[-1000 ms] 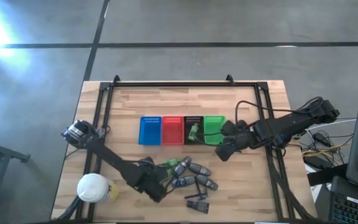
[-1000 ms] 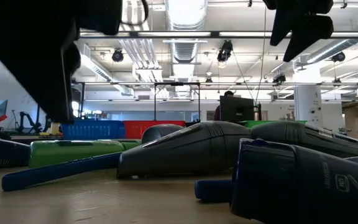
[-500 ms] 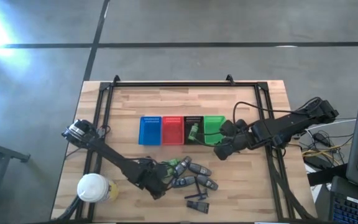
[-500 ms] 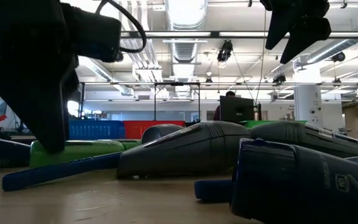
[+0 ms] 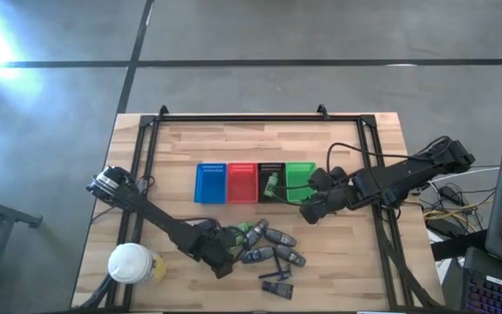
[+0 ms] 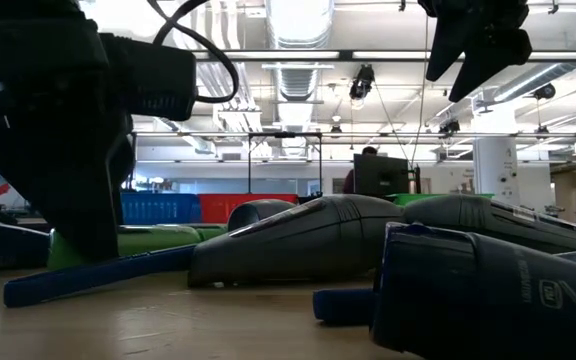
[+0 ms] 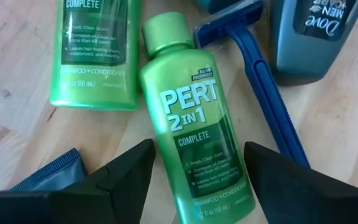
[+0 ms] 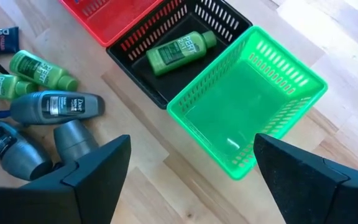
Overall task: Pick & Place Travel size toiletries
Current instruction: Put the shampoo into the black bin
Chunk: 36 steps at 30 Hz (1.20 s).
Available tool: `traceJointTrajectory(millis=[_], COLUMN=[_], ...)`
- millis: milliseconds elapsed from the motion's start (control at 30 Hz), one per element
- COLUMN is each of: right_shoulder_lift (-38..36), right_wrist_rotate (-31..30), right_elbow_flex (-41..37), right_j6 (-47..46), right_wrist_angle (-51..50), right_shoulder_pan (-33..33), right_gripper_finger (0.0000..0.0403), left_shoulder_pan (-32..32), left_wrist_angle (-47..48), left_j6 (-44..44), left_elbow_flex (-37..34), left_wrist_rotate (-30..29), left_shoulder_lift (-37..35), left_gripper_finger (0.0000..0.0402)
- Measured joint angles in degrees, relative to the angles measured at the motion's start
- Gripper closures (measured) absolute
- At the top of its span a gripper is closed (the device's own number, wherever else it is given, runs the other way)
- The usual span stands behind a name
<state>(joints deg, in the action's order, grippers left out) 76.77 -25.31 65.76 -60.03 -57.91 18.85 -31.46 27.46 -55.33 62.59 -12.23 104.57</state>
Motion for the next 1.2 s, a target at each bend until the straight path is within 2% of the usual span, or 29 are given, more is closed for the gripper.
traceJointTrajectory(millis=[100,267,400,533,633,733,900,1033,1200], right_shoulder_lift=[0.0,0.0,0.0,0.0,-0.2,-0.2,-0.2,0.5,2.4], right_wrist_rotate=[0.1,0.1,1.1,3.2,6.3,10.9,16.2,22.6,26.3], right_elbow_flex=[0.0,0.0,0.0,0.0,0.0,0.0,0.0,0.0,0.2], right_j6=[0.1,0.2,0.3,0.6,1.4,2.4,4.5,4.4,3.8], right_wrist_angle=[0.0,0.3,1.1,3.6,6.8,11.4,21.9,29.5,34.9], right_shoulder_pan=[0.0,0.0,0.0,0.0,-0.6,-2.3,-6.2,-9.4,-11.0], right_gripper_finger=[0.0061,0.0051,0.0052,0.0064,0.0073,0.0079,0.0083,0.0078,0.0062], left_shoulder_pan=[0.0,0.2,0.1,0.1,0.1,0.1,0.9,2.9,5.6], left_wrist_angle=[0.4,0.6,1.4,7.6,11.1,12.6,11.3,10.7,9.2], left_j6=[1.4,2.3,2.6,3.9,5.8,8.9,18.7,26.0,38.8], left_elbow_flex=[0.1,0.1,1.4,3.9,5.3,5.2,5.2,6.8,12.2], left_wrist_rotate=[0.2,0.5,2.6,2.9,-0.9,-7.8,-19.7,-22.4,-22.5], left_shoulder_lift=[0.0,0.0,-0.2,-2.6,-6.7,-10.7,-16.5,-17.5,-15.7], left_gripper_finger=[0.0176,0.0248,0.0256,0.0257,0.0257,0.0258,0.026,0.026,0.026])
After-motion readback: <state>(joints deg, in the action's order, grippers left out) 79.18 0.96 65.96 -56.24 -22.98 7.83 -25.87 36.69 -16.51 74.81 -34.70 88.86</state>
